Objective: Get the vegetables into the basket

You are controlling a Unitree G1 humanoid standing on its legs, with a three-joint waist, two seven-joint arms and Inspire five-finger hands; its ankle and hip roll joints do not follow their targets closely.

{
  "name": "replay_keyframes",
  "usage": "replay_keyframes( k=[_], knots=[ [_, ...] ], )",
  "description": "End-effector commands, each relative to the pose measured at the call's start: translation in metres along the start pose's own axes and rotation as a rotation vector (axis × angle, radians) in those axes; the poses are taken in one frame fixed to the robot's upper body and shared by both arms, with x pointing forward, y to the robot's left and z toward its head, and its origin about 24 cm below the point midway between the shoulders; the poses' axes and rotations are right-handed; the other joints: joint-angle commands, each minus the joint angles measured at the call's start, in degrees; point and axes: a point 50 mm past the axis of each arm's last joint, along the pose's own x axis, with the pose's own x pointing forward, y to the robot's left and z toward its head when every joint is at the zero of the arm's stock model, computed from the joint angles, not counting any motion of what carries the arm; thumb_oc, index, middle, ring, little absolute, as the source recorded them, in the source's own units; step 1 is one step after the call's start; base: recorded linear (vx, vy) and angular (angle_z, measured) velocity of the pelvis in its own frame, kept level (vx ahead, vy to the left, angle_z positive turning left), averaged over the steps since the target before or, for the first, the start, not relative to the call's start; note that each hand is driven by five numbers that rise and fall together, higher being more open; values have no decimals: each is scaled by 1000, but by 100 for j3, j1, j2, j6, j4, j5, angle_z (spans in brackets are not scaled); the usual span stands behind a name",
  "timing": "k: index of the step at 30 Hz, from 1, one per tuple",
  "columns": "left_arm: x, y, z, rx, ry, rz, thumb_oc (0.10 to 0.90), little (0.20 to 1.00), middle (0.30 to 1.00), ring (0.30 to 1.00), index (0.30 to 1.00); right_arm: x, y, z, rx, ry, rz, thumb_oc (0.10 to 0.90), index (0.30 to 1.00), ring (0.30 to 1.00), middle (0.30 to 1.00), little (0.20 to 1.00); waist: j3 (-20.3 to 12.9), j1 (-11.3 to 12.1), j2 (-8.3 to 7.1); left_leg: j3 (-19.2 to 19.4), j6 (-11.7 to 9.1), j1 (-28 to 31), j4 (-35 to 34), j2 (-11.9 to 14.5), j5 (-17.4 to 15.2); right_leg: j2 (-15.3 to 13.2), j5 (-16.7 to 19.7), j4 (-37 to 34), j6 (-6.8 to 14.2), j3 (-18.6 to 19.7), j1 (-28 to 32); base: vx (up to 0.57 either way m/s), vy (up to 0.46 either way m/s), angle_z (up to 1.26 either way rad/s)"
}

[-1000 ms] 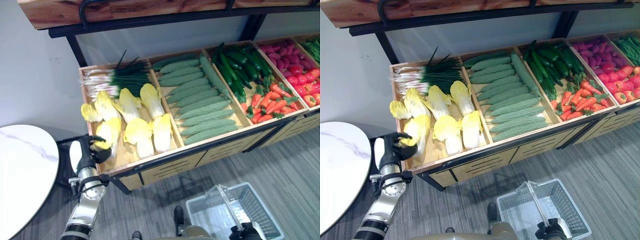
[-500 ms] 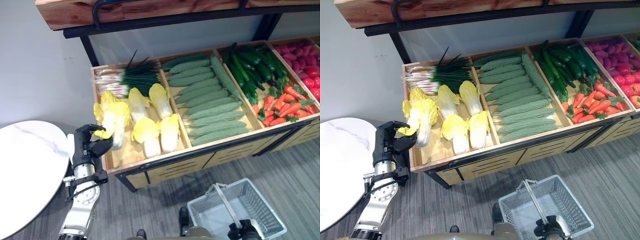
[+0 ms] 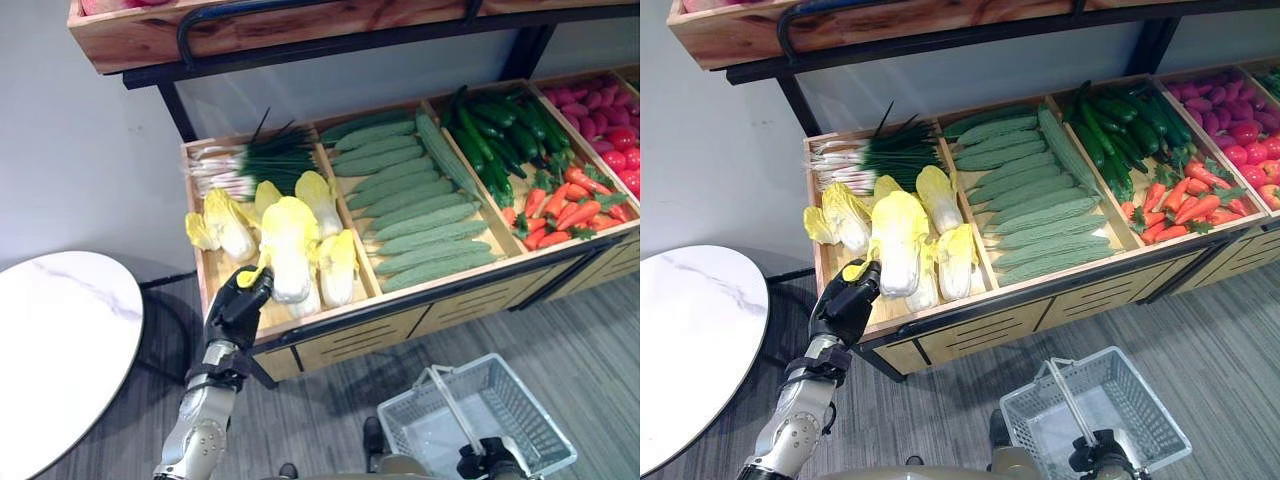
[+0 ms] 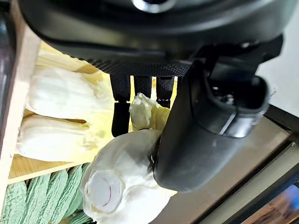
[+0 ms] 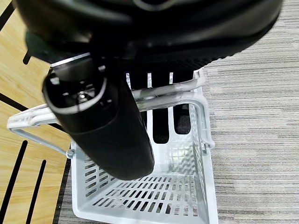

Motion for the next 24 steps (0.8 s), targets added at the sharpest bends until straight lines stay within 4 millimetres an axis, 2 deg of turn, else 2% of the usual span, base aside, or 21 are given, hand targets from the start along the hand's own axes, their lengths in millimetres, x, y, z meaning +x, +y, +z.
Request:
replay_keyframes(
  k=[1, 5, 9, 11, 12, 13, 15, 16, 17, 18, 19, 22, 24],
  knots=[
    [10, -24, 48, 16, -230, -180, 400, 300, 300, 300, 300, 3, -4, 12, -50, -44, -13, 400, 300, 300, 300, 300, -201, -13, -409, -256, -59, -281, -3, 81, -134, -594, -366, 25, 537, -24, 303, 0, 0, 0],
    [9, -26, 52, 37, -241, -209, 400, 300, 300, 300, 300, 4, -6, 16, -43, -53, -15, 400, 300, 300, 300, 300, -130, 46, -484, -139, 68, -113, 17, 15, -164, -627, -342, 25, 575, 88, 341, 7, 73, -8],
    [12, -35, 58, 85, -252, -268, 400, 300, 300, 300, 300, 4, -8, 17, -18, -50, -17, 400, 300, 300, 300, 300, 26, 61, -635, 9, 233, -380, 461, -189, -398, -772, -90, 49, 717, 302, 171, -76, 144, -39],
    [12, -39, 61, 122, -255, -306, 400, 300, 300, 300, 300, 3, -7, 13, -3, -38, -10, 400, 300, 300, 300, 300, 109, -3, -689, 89, 321, -374, 405, -327, -416, -878, 145, 160, 850, 440, -6, -157, 271, -28],
    [12, -40, 66, 164, -258, -331, 400, 300, 300, 300, 300, 3, -5, 11, 6, -31, -2, 400, 300, 300, 300, 300, 222, -88, -771, 409, 388, -396, 362, -433, -409, -970, 716, 148, 1037, 686, -387, -233, 237, -21],
    [12, -40, 66, 171, -255, -338, 400, 300, 300, 300, 300, 2, -3, 11, 8, -28, 1, 400, 300, 300, 300, 300, 276, -79, -745, 482, 402, -420, 398, -384, -414, -984, 703, 191, 1024, 600, -410, -279, 197, -40],
    [13, -42, 66, 181, -249, -349, 400, 300, 300, 300, 300, 2, -1, 7, 10, -14, 8, 400, 300, 300, 300, 300, 308, -22, -698, 571, 441, -538, 468, -326, -396, -1023, 433, 483, 908, 288, -373, -153, 47, -86],
    [13, -42, 66, 181, -249, -349, 400, 300, 300, 300, 300, 2, -1, 7, 10, -14, 9, 400, 300, 300, 300, 300, 290, -23, -711, 575, 440, -567, 468, -335, -378, -1032, 442, 486, 906, 296, -405, -132, 59, -113],
    [14, -43, 67, 185, -246, -356, 400, 300, 300, 300, 300, 1, 0, 5, 8, -7, 8, 400, 300, 300, 300, 300, 308, 5, -660, 638, 464, -624, 488, -299, -352, -1053, 245, 710, 818, 71, -338, -174, 110, -87],
    [14, -43, 65, 185, -234, -359, 400, 300, 300, 300, 300, 1, 0, 1, 7, 7, 8, 400, 300, 300, 300, 300, 296, 73, -576, 765, 477, -711, 523, -243, -303, -1061, -114, 1137, 714, -321, -196, -172, 110, -54],
    [14, -43, 65, 185, -234, -359, 400, 300, 300, 300, 300, 1, 0, 1, 7, 6, 9, 400, 300, 300, 300, 300, 282, 74, -582, 769, 475, -733, 522, -245, -288, -1063, -101, 1131, 710, -317, -217, -130, 90, -44],
    [13, -44, 65, 170, -229, -368, 400, 300, 300, 300, 300, 0, -1, -7, 2, 32, 5, 400, 300, 300, 300, 300, 194, 181, -522, 999, 483, -811, 568, -158, -257, -1123, -472, 1604, 626, -754, 9, -91, 36, -37],
    [13, -45, 66, 168, -231, -373, 400, 300, 300, 300, 300, 0, -1, -7, 6, 34, 0, 400, 300, 300, 300, 300, 172, 212, -537, 1080, 470, -812, 586, -149, -245, -1146, -488, 1546, 636, -843, 104, -22, -14, -47]
  ],
)
